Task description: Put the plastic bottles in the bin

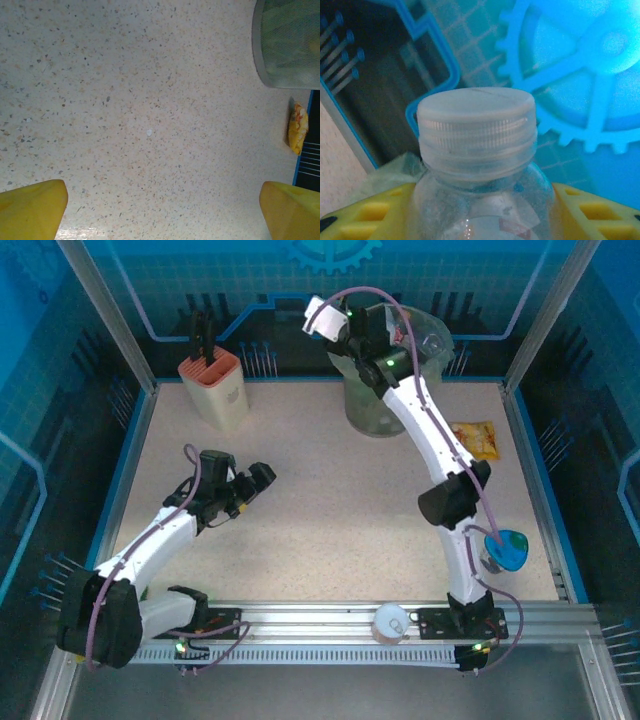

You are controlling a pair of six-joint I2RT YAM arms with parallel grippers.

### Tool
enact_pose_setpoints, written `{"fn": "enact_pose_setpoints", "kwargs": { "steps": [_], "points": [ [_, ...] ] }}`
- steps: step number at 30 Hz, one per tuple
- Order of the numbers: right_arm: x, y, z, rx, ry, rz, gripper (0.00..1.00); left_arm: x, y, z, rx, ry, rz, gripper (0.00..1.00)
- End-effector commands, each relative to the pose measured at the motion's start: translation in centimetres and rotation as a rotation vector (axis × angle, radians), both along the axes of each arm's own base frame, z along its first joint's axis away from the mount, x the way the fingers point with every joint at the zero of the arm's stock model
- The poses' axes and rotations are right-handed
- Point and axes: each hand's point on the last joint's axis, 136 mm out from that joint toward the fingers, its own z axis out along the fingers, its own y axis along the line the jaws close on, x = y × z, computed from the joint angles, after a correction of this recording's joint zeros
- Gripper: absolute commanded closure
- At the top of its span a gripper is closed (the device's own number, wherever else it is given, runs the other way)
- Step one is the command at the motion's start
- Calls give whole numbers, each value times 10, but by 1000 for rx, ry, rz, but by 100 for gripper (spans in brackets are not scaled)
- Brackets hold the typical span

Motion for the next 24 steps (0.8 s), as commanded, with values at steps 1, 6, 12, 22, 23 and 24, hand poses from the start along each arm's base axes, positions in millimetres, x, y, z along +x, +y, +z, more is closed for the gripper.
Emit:
{"fn": "enact_pose_setpoints", "kwargs": {
  "steps": [1, 6, 12, 22, 23, 24],
  "points": [
    [12, -26, -11, -59, 13, -90, 48, -5, 3, 2, 0, -7, -3, 1],
    [22, -51, -21, -63, 22, -186, 42, -4, 3, 3, -3, -9, -2, 1],
    [25, -63, -29, -43, 50, -214, 26, -2, 1, 1, -12, -4, -4, 1],
    [0, -46, 5, 110, 59, -117, 0, -1, 1, 1, -13, -5, -2, 1],
    [-5, -44, 10, 140, 69, -97, 0, -1, 1, 2, -13, -5, -3, 1],
    [-9, -41, 14, 167, 79, -78, 0, 0, 1, 3, -14, -7, -5, 1]
  ]
}}
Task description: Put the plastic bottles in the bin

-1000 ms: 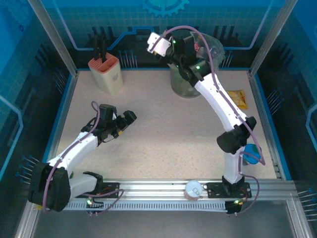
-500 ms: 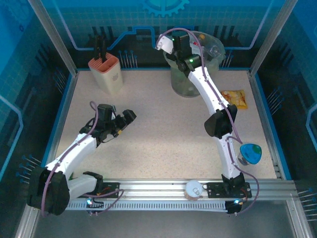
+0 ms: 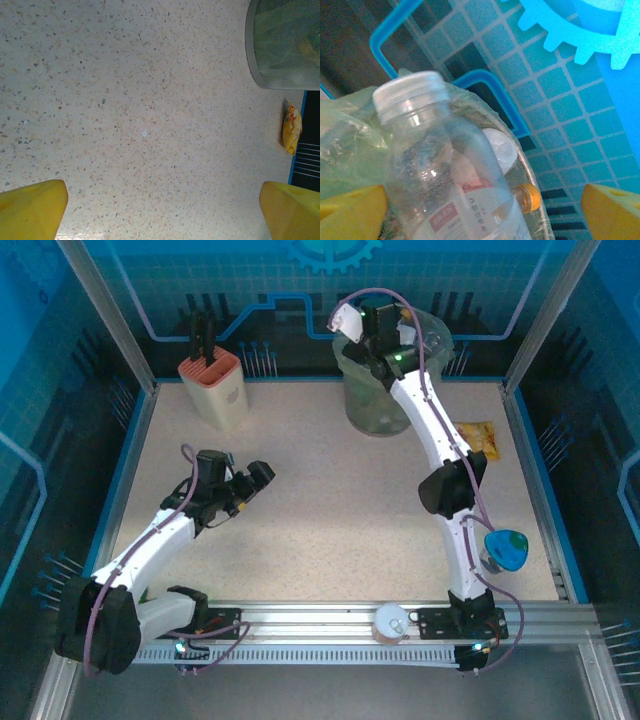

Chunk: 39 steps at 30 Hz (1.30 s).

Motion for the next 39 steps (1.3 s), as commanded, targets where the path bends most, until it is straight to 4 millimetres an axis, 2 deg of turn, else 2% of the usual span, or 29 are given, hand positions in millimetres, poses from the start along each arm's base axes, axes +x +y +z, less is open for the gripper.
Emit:
{"fn": "enact_pose_setpoints", "kwargs": {
  "steps": [1, 9, 11, 14, 16, 20, 22, 26, 29, 32, 36, 39],
  "points": [
    [-34, 14, 43, 147, 0, 89, 0, 0, 0, -2, -9, 7, -8, 1],
    [-54, 13, 75, 308, -3, 145, 0, 1, 0, 2, 3, -4, -19, 1],
    [-49, 8, 76, 344, -8, 134, 4, 2, 0, 2, 2, -5, -21, 1],
    [-35, -1, 77, 410, -31, 102, 14, 4, -2, 2, -3, -4, -25, 1],
    [-22, -6, 73, 434, -51, 75, 21, 4, -2, 2, -3, -2, -26, 1],
    [2, -17, 52, 466, -50, 20, 26, 3, -2, 2, -6, -5, -23, 1],
    [7, -26, 43, 462, -36, -12, 27, 1, -1, 3, -6, -7, -22, 1],
    [17, -45, 1, 446, 49, -81, 29, -1, 1, 3, -4, -6, -13, 1],
    [13, -65, -16, 440, 93, -143, 30, -1, 1, 4, -3, -7, -14, 1],
    [4, -78, -21, 444, 107, -167, 31, 1, 0, 5, -7, -10, -16, 1],
    [-9, -85, -21, 446, 119, -174, 32, 2, -1, 6, -8, -11, -18, 1],
    [-16, -77, -12, 475, 119, -122, 30, 2, -1, 6, -11, -11, -18, 1]
  ]
}}
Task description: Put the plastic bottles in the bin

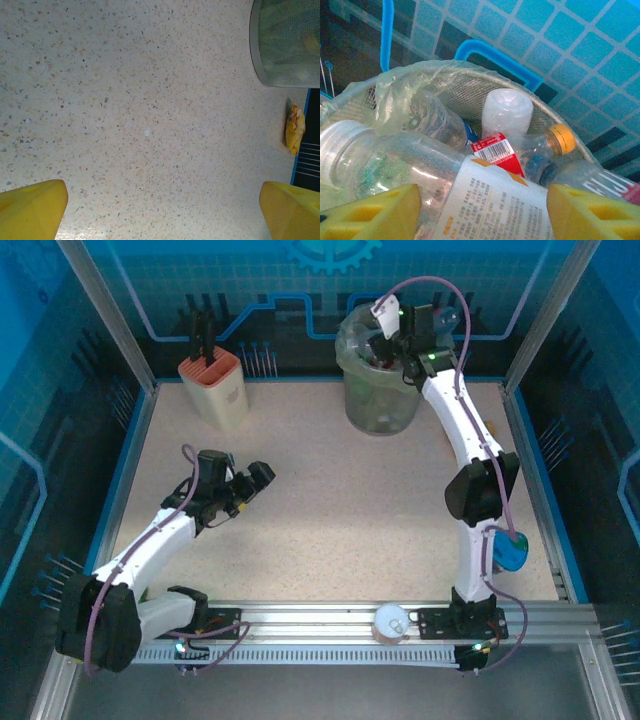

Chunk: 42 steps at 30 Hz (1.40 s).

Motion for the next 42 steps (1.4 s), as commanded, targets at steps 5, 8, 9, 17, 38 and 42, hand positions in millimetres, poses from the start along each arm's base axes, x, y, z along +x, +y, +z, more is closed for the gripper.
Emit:
{"fn": "enact_pose_setpoints", "kwargs": {
  "steps": [5, 8, 9, 17, 38, 42],
  "points": [
    [-13, 6, 44, 37, -34, 62, 17, 5, -1, 17, 10, -40, -35, 1],
    [-25, 17, 75, 88, -67, 108, 7, 10, 2, 33, 58, -83, -55, 1],
    [-32, 19, 86, 107, -81, 116, 4, 12, 3, 41, 82, -103, -67, 1],
    [-104, 8, 119, 267, -37, 115, 0, 24, 55, 89, 485, -238, -44, 1],
    [-228, -93, -185, 284, 228, -308, 0, 46, 107, 11, 922, -438, -9, 1],
    [-218, -94, -214, 217, 212, -286, 0, 56, 103, 1, 932, -480, -29, 1]
  ]
}}
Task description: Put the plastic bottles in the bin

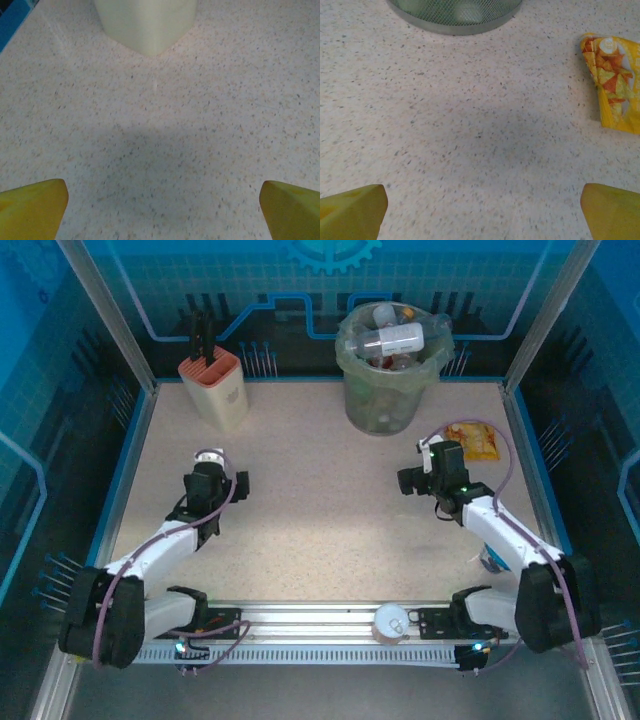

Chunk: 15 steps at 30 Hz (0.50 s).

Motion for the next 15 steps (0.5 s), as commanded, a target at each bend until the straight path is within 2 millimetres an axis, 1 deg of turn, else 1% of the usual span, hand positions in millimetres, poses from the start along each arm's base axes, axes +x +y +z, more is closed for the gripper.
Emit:
{"fn": "enact_pose_setpoints", "kwargs": {
  "steps": [1, 2, 3, 6, 7, 9, 10, 12, 13, 14, 15],
  "points": [
    [27, -6, 8, -35, -158, -10, 0, 19, -1, 12, 10, -139, -31, 1],
    [29, -6, 4, -47, -172, -5, 0, 22, -1, 7, 9, -157, -32, 1],
    [31, -6, 1, -52, -187, -2, 0, 26, 2, 7, 11, -192, -23, 1],
    [38, -6, -9, -57, -204, 14, 0, 33, 1, 10, 6, -234, -45, 1],
    [40, -7, -14, -50, -216, 13, 0, 36, 3, 9, 12, -250, -46, 1],
    [44, -6, -12, -38, -238, 19, 0, 41, 7, -2, 3, -253, -38, 1],
    [46, -5, -10, -36, -277, 28, 0, 44, 9, -5, -3, -261, -34, 1],
    [50, -5, -8, -45, -308, 42, 0, 43, 17, -14, -41, -254, -10, 1],
    [51, -6, -11, -43, -326, 43, 0, 44, 20, -13, -43, -270, -4, 1],
    [53, -13, -8, -41, -346, 8, 0, 42, 20, -16, -62, -242, -8, 1],
    [51, -17, -11, -15, -335, 3, 0, 44, 20, -16, -69, -240, -12, 1]
  ]
}}
